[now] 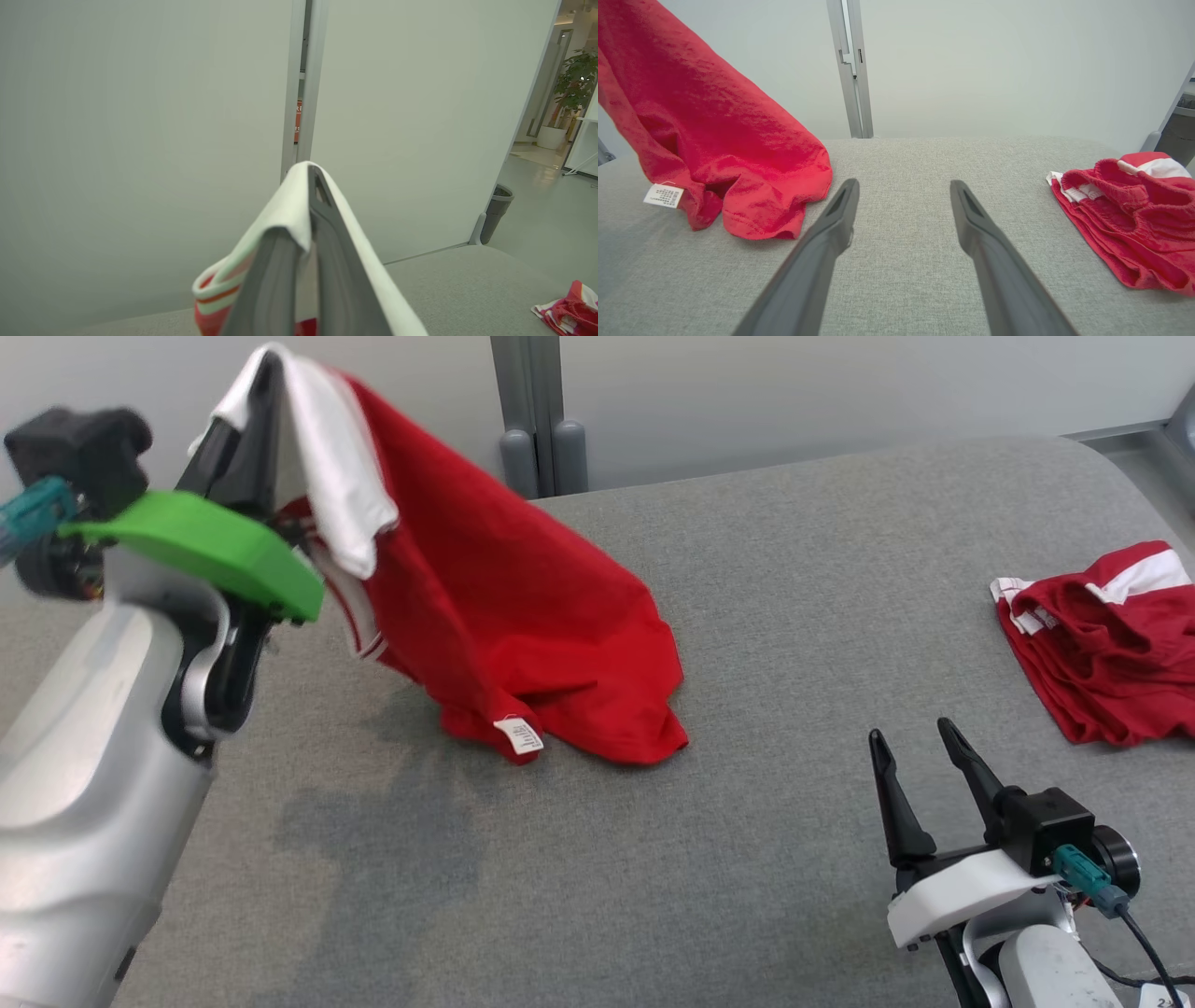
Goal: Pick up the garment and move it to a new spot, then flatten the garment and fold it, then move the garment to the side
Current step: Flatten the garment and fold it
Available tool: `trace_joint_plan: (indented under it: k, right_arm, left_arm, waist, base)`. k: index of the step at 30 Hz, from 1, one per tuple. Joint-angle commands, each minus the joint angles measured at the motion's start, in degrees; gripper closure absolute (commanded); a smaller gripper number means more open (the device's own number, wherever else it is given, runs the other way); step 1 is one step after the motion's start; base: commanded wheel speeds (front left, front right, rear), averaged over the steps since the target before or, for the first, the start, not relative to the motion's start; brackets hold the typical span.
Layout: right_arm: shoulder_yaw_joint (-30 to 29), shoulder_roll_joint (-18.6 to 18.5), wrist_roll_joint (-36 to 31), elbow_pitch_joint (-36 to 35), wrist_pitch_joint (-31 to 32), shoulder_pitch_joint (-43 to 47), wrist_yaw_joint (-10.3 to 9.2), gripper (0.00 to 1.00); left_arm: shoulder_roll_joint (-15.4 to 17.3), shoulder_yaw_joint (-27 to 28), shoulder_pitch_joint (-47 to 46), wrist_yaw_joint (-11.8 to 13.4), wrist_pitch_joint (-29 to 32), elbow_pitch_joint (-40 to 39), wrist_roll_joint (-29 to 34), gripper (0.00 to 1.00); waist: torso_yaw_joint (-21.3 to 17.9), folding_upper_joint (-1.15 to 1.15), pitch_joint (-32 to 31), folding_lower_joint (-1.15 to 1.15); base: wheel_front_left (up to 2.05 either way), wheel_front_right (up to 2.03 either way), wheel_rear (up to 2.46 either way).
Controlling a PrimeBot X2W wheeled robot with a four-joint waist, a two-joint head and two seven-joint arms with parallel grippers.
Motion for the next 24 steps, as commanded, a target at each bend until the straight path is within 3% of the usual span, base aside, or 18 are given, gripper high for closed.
trace_joint_plan:
  k: [1,6,12,19,24]
  right_arm:
    - [-0.02,-0.2,0.03,-0.22,-0.28,0.5,-0.09,0.0]
    - [0.14,-0.2,-0.35,-0.44,-0.28,0.07,-0.09,0.0]
    - [0.91,-0.2,-0.39,-0.48,-0.28,-0.12,-0.09,0.0]
    - [1.13,-0.2,-0.49,-0.19,-0.28,0.33,-0.09,0.0]
    - [1.4,-0.2,-0.34,-0.04,-0.28,0.18,-0.1,0.0]
  left_arm:
    - [1.68,0.81,2.9,1.0,-0.13,-0.12,-0.53,1.0]
    - [6.39,3.38,12.43,3.04,-1.8,0.92,-2.85,1.0]
    - [8.63,5.2,22.15,3.95,-3.62,2.48,-5.66,1.0]
    - [6.71,4.5,30.43,5.38,-4.18,3.75,-7.62,1.0]
    - [4.89,4.19,33.14,4.47,-4.66,6.9,-8.81,1.0]
  waist:
    - [0.43,0.0,0.22,0.0]
    - [0.99,0.0,0.96,0.0]
    - [1.05,0.0,1.47,0.0]
    - [1.73,0.0,1.34,0.0]
    - [2.08,0.0,1.02,0.0]
  base:
    - [0.0,0.0,0.0]
    - [0.0,0.0,0.0]
    - [0.0,0.0,0.0]
    - [0.0,0.0,0.0]
    - [0.0,0.0,0.0]
